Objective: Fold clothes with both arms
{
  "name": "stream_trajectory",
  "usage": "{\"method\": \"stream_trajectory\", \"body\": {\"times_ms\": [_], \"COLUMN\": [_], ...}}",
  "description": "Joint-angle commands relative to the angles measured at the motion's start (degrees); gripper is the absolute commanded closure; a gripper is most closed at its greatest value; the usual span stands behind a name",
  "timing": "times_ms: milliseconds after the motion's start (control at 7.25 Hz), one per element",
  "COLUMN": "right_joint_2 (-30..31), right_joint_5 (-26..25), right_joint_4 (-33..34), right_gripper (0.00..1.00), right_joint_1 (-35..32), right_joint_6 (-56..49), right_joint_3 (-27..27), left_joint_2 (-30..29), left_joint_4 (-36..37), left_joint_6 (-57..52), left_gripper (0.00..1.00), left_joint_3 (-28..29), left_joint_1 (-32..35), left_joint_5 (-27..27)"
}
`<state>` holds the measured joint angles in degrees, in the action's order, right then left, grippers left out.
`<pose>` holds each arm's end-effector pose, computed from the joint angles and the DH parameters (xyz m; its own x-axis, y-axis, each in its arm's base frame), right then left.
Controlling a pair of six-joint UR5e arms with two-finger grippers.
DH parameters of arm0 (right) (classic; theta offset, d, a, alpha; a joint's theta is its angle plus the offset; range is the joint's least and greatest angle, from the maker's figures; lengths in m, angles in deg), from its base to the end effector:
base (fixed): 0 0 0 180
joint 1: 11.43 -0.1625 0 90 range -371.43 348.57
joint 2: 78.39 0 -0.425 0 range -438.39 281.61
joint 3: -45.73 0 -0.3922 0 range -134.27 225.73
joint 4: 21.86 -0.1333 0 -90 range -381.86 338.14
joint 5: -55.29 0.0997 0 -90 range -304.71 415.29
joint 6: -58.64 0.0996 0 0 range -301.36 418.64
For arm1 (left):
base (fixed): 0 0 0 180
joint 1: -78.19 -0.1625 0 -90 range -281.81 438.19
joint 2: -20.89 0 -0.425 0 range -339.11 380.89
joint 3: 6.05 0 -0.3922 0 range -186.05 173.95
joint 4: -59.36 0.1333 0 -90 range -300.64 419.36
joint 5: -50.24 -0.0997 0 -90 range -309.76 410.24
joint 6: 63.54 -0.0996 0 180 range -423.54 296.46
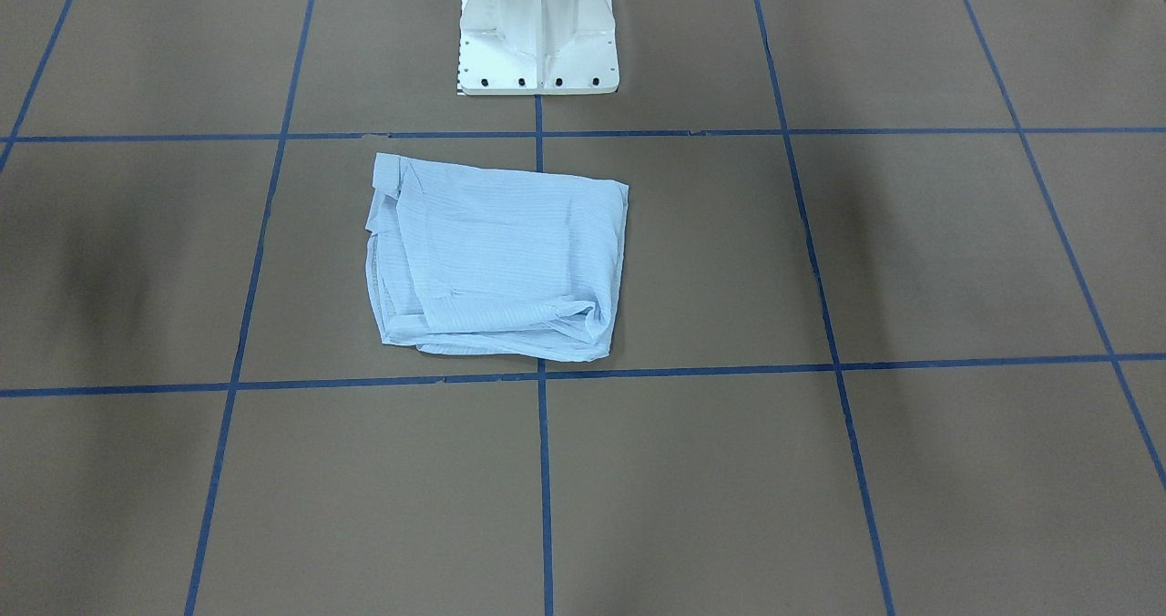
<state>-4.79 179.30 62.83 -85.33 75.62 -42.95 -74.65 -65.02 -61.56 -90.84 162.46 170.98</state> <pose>-0.0976 -0.6181 0.5108 0.7859 -0.1359 0.6032 0.0318 0.9831 0.1801 -0.0257 -0.5693 0.5969 0.8285 0.3469 -0.4396 -0.0535 0.8304 0.5546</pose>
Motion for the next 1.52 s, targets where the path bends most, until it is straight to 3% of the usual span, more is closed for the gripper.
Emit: {"method": "stream_trajectory", "body": {"times_ms": [0, 138, 414, 690, 966, 1379], "right_joint_2": [4.1, 5.5, 7.5, 11.9, 15.0, 18.4], "right_joint_5": [0.4, 3.4, 10.4, 12.7, 14.1, 14.0], "right_joint_4": [0.1, 0.2, 0.6, 0.1, 0.5, 0.6], "right_gripper": [0.0, 0.0, 0.0, 0.0, 0.0, 0.0], "right_joint_1": [-3.8, -5.7, -9.0, -12.9, -14.9, -20.2], "right_joint_6": [0.2, 0.1, -0.3, -1.0, -10.0, -13.8], "right_joint_3": [1.0, 1.1, 1.1, 0.7, 1.2, -0.4], "left_joint_2": [1.4, 1.8, 0.3, 1.8, 3.3, 3.6], "left_joint_4": [3.2, 10.5, 29.8, 32.0, 32.0, 32.0], "left_joint_6": [-0.6, -0.7, -13.5, -14.0, -14.1, -14.0], "left_gripper": [0.0, 0.0, 0.0, 0.0, 0.0, 0.0], "left_joint_3": [0.1, -1.8, -4.2, -3.8, -3.9, -4.8], "left_joint_1": [0.4, 0.3, 1.6, 3.6, 4.0, 4.1], "left_joint_5": [-0.2, 0.0, 1.9, 9.6, 14.1, 14.1]}}
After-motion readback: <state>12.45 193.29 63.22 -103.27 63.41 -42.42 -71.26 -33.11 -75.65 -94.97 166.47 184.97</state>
